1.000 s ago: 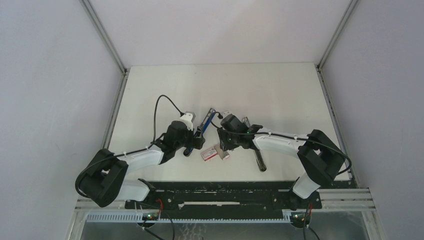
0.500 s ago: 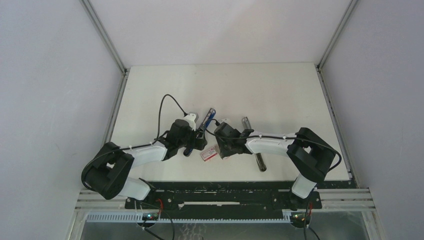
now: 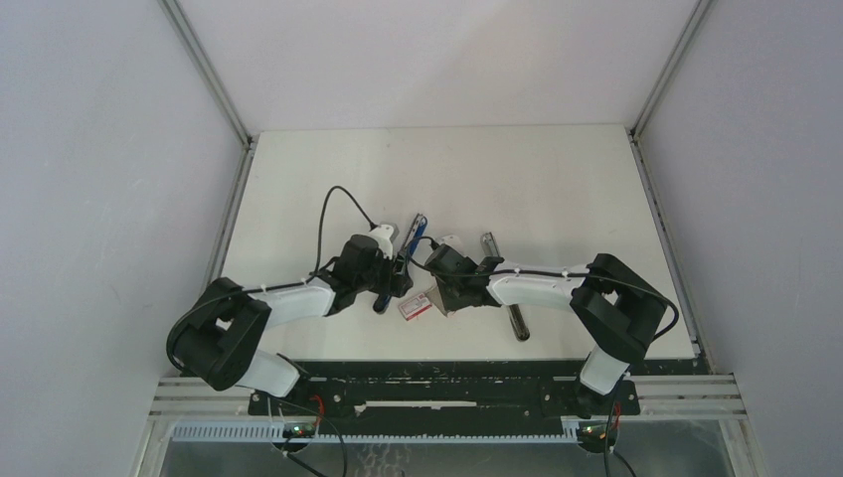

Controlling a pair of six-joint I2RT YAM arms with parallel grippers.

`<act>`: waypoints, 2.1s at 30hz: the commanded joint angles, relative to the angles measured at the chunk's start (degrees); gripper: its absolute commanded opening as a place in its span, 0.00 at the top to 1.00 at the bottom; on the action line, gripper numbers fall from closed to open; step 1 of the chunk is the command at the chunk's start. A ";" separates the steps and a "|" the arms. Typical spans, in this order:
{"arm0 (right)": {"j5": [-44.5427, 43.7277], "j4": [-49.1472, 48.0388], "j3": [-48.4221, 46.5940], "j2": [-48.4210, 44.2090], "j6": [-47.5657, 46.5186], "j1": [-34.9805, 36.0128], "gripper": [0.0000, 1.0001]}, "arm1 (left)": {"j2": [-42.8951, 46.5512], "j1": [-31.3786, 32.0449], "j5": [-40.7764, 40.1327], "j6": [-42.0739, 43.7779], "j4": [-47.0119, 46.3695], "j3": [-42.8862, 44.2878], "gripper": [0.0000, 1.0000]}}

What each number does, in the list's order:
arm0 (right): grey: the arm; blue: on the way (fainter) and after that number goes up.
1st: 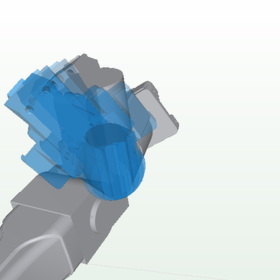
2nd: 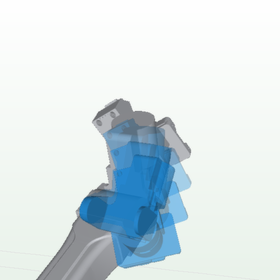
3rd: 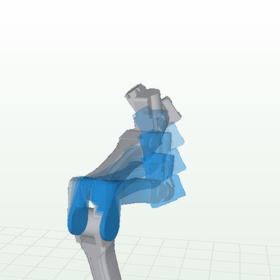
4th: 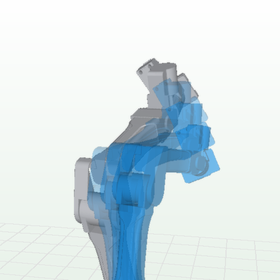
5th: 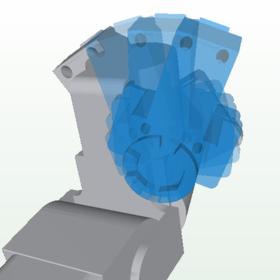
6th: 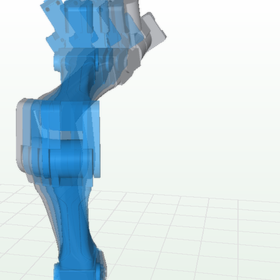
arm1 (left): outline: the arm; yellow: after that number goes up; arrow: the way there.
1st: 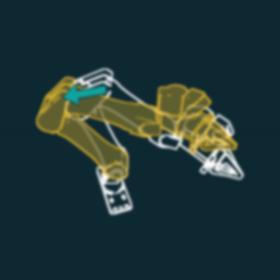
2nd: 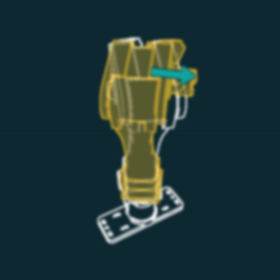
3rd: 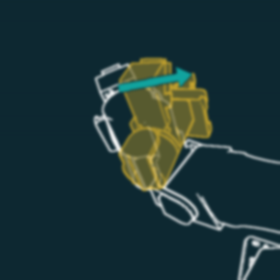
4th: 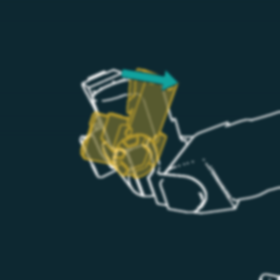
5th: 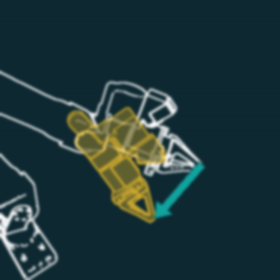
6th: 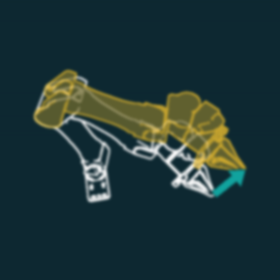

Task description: Load the staples into the stapler

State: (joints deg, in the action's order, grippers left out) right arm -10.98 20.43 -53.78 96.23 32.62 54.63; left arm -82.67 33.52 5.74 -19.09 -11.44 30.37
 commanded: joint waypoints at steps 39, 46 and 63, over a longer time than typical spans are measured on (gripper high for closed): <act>27.94 -25.43 -2.56 10.76 -1.08 -21.93 0.87 | 17.94 0.76 -7.23 -0.60 -9.56 -8.31 0.19; 22.50 -22.06 -2.56 9.35 -4.74 -21.93 0.78 | 18.09 0.82 -7.34 -0.58 -9.59 -8.36 0.19; 13.89 -16.16 -1.63 4.53 -8.68 -20.89 0.81 | 17.79 0.84 -7.06 -0.72 -9.56 -8.22 0.19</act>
State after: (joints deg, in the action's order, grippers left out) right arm 6.09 1.83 -55.77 103.79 25.76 33.28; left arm -65.04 34.17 -1.30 -19.94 -18.87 22.24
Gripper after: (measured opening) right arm 0.187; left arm 0.811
